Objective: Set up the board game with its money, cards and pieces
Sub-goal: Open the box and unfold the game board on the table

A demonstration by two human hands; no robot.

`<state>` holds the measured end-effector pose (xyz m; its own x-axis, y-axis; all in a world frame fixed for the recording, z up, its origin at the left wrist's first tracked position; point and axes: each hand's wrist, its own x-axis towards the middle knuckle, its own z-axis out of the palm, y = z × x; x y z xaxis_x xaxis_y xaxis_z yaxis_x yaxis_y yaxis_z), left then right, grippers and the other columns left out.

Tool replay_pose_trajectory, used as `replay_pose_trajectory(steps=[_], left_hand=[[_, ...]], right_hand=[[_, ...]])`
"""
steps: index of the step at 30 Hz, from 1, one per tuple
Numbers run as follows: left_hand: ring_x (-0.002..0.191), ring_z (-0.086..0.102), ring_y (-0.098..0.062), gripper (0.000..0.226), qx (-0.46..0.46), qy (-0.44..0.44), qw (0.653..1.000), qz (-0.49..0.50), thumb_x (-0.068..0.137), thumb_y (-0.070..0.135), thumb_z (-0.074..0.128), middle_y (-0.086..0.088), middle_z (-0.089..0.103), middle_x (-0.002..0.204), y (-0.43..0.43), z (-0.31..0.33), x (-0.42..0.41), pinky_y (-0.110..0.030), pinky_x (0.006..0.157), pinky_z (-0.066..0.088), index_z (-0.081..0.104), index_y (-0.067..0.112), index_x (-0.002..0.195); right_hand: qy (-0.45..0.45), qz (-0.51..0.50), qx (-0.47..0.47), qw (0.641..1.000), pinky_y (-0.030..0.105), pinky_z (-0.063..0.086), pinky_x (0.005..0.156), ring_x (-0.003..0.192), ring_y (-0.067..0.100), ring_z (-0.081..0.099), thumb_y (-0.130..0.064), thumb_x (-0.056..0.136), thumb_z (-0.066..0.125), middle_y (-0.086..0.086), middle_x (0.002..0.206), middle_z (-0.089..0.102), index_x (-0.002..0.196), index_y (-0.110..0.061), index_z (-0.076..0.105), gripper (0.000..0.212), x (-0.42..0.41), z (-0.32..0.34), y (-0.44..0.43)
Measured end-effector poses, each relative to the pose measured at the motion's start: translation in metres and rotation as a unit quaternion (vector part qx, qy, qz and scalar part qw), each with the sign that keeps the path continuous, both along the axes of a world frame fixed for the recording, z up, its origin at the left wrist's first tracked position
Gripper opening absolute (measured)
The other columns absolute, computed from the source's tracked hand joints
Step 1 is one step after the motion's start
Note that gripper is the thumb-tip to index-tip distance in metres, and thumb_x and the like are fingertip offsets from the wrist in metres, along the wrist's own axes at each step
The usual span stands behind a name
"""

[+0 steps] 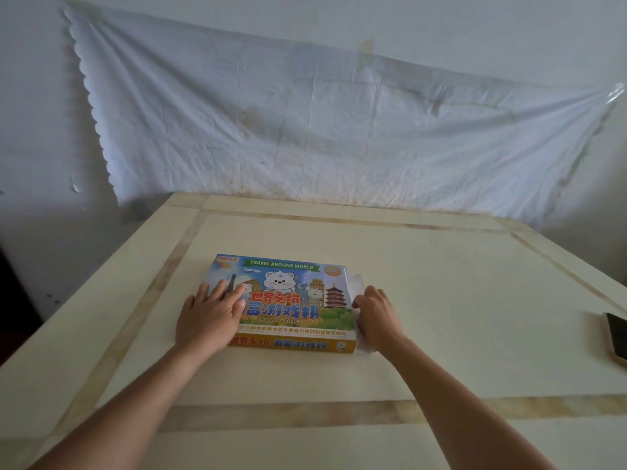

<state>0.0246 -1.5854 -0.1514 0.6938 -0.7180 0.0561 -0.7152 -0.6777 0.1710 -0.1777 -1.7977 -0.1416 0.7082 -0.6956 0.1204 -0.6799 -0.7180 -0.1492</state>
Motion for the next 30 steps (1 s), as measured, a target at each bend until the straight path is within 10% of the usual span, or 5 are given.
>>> replay_pose_trajectory(steps=[4, 8, 17, 20, 30], left_hand=[[0.137, 0.027, -0.028, 0.052, -0.067, 0.023, 0.997, 0.006, 0.100, 0.042, 0.029, -0.007, 0.034, 0.147, 0.000, 0.002, 0.009, -0.041, 0.108, 0.032, 0.027, 0.021, 0.148], [0.115, 0.050, -0.038, 0.049, -0.169, 0.141, 0.964, 0.151, 0.095, 0.036, 0.051, -0.022, 0.053, 0.122, 0.007, 0.007, 0.027, -0.043, 0.094, 0.044, 0.051, -0.005, 0.122], [0.081, 0.063, -0.024, 0.019, -0.396, 0.443, 0.794, 0.130, 0.095, 0.026, 0.055, -0.008, 0.069, 0.092, 0.032, 0.014, 0.025, -0.031, 0.071, 0.047, 0.063, 0.011, 0.104], [0.074, 0.061, -0.018, 0.011, -0.439, 0.533, 0.714, 0.113, 0.096, 0.027, 0.054, -0.004, 0.065, 0.088, 0.038, 0.024, 0.021, -0.026, 0.052, 0.052, 0.059, 0.022, 0.104], [0.071, 0.057, -0.018, 0.005, -0.518, 0.533, 0.645, 0.177, 0.094, 0.028, 0.056, -0.003, 0.061, 0.083, 0.063, 0.032, 0.039, -0.032, 0.063, 0.044, 0.059, 0.024, 0.095]], right_hand=[[-0.098, -0.081, 0.192, 0.973, 0.029, 0.049, 0.076, 0.094, 0.027, 0.064, 0.001, 0.084, 0.048, 0.011, 0.103, 0.068, 0.104, -0.008, 0.070, 0.032, -0.004, 0.007, 0.006], [-0.239, -0.168, 0.441, 0.849, 0.036, 0.044, 0.064, 0.064, 0.027, 0.056, 0.002, 0.085, 0.049, 0.019, 0.077, 0.060, 0.083, 0.003, 0.062, 0.013, -0.005, 0.016, 0.007], [-0.356, -0.133, 0.634, 0.674, 0.038, 0.055, 0.060, 0.078, 0.027, 0.067, -0.005, 0.099, 0.036, 0.015, 0.094, 0.066, 0.114, -0.003, 0.053, 0.022, -0.001, 0.026, 0.027], [-0.380, -0.105, 0.647, 0.653, 0.044, 0.058, 0.065, 0.080, 0.028, 0.068, -0.006, 0.099, 0.039, 0.016, 0.096, 0.068, 0.113, -0.002, 0.054, 0.021, -0.008, 0.020, 0.025], [-0.446, -0.146, 0.575, 0.670, 0.027, 0.049, 0.044, 0.066, 0.026, 0.060, -0.006, 0.095, 0.043, 0.015, 0.082, 0.063, 0.105, -0.001, 0.056, 0.016, -0.026, 0.020, 0.018]])
